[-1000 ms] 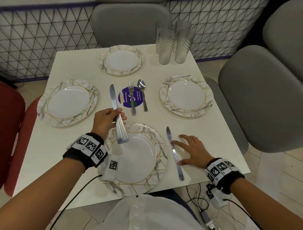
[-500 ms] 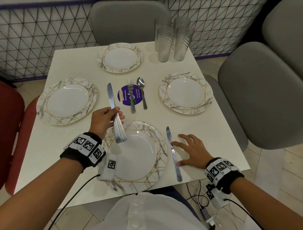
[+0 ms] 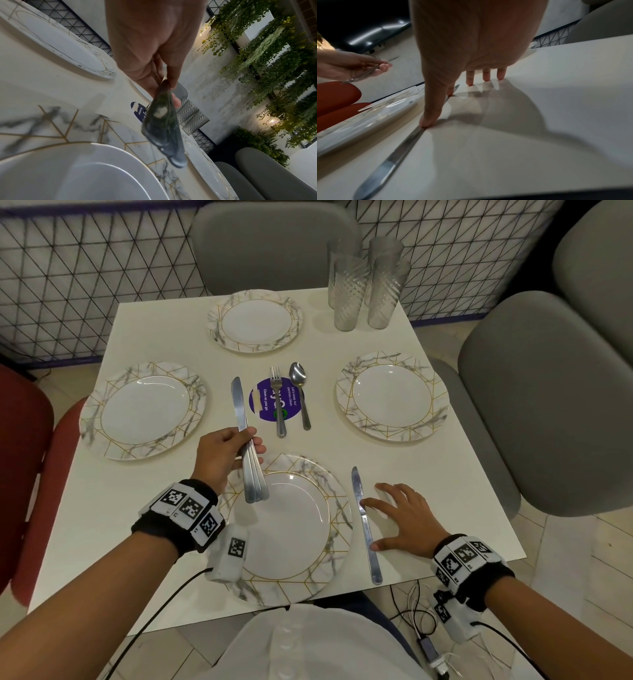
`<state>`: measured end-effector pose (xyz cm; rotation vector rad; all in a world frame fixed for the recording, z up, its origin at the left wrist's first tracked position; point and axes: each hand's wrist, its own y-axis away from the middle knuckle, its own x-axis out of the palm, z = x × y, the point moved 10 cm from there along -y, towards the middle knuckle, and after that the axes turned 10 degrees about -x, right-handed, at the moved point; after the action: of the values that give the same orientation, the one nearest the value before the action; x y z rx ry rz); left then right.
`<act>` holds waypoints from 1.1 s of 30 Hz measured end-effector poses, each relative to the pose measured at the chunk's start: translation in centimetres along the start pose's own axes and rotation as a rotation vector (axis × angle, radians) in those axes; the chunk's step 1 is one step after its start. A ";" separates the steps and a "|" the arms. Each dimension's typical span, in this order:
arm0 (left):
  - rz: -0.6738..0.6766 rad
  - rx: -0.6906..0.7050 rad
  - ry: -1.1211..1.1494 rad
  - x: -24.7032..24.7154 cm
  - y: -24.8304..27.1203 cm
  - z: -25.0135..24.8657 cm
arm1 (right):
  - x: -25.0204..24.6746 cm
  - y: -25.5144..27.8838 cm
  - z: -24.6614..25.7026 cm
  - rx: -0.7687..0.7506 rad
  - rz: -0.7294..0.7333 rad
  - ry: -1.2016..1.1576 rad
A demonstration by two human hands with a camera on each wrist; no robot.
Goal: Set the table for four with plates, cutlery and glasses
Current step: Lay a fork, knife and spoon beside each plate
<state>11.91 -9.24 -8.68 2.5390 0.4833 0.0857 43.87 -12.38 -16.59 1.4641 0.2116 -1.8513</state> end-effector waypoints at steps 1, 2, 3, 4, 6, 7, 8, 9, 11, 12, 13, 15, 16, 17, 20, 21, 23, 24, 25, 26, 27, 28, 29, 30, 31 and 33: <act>0.002 0.002 -0.002 0.1 0.0 0.0 | 0.0 0.0 0.0 -0.002 -0.002 -0.006; 0.004 0.005 -0.002 0.2 0.0 0.0 | 0.1 0.0 -0.1 -0.003 -0.005 -0.008; 0.006 0.008 -0.003 0.3 0.0 0.0 | 0.1 0.0 -0.1 -0.004 -0.007 -0.006; 0.008 0.010 -0.004 0.4 -0.1 -0.1 | 0.0 0.0 0.0 -0.004 -0.004 -0.003; 0.011 0.010 -0.003 0.4 -0.1 -0.1 | 0.1 0.1 0.1 -0.007 0.009 0.001; 0.012 0.009 0.000 0.4 -0.2 -0.1 | 0.2 0.1 0.1 -0.010 0.012 -0.004; 0.014 0.007 0.003 0.5 -0.2 0.0 | 0.1 0.2 0.2 -0.012 0.010 -0.021; 0.015 0.006 0.001 0.5 -0.2 0.0 | -0.1 0.2 0.2 -0.011 0.001 -0.047; 0.012 0.008 -0.010 0.5 -0.2 0.0 | -0.8 0.3 0.2 -0.007 -0.036 -0.113; 0.008 0.012 -0.011 0.5 -0.2 0.0 | -1.4 0.2 0.2 -0.007 -0.059 -0.157; 0.002 0.017 -0.014 0.5 -0.3 0.0 | -2.1 0.1 0.2 -0.009 -0.079 -0.199; -0.017 0.034 -0.035 0.5 -0.5 -0.2 | -3.9 -0.7 0.4 -0.034 -0.114 -0.237; -0.029 0.043 -0.052 0.5 -0.6 -0.3 | -5.0 -1.4 0.7 -0.057 -0.134 -0.239; -0.039 0.050 -0.069 0.6 -0.8 -0.4 | -6.3 -2.3 1.1 -0.082 -0.156 -0.243; -0.031 0.040 -0.075 1.4 -1.0 -0.6 | -9.9 -5.9 2.8 -0.132 -0.213 -0.337; -0.025 0.029 -0.056 1.7 -1.0 -0.6 | -10.9 -7.4 3.6 -0.144 -0.223 -0.380; -0.021 0.017 -0.015 2.0 -1.1 -0.6 | -12.8 -10.5 5.7 -0.164 -0.233 -0.441; -0.020 0.012 0.001 2.0 -1.1 -0.5 | -13.6 -12.1 7.0 -0.171 -0.237 -0.461; -0.019 0.005 0.013 1.9 -1.1 -0.4 | -14.4 -13.6 8.3 -0.177 -0.243 -0.479; -0.014 -0.001 0.023 1.7 -1.2 -0.3 | -15.0 -15.0 9.6 -0.172 -0.237 -0.513; -0.005 -0.006 0.026 1.4 -1.2 -0.2 | -15.4 -16.4 10.8 -0.157 -0.224 -0.560; 0.005 -0.010 0.026 1.0 -1.3 -0.2 | -15.6 -17.8 11.9 -0.136 -0.211 -0.605; 0.013 -0.017 0.026 0.5 -1.3 -0.2 | -15.7 -18.9 12.9 -0.110 -0.211 -0.655; 0.019 -0.024 0.035 -0.2 -1.3 -0.2 | -15.8 -19.9 13.7 -0.087 -0.222 -0.715; 0.024 -0.028 0.047 -1.0 -1.2 -0.1 | -15.7 -20.8 14.6 -0.065 -0.232 -0.790; 0.037 -0.030 0.065 -3.1 -1.1 0.0 | -15.5 -22.5 16.4 -0.043 -0.215 -0.884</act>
<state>8.68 -9.49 -9.15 2.5219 0.4571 0.1879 17.88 1.36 -4.33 0.4980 -0.0318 -2.4613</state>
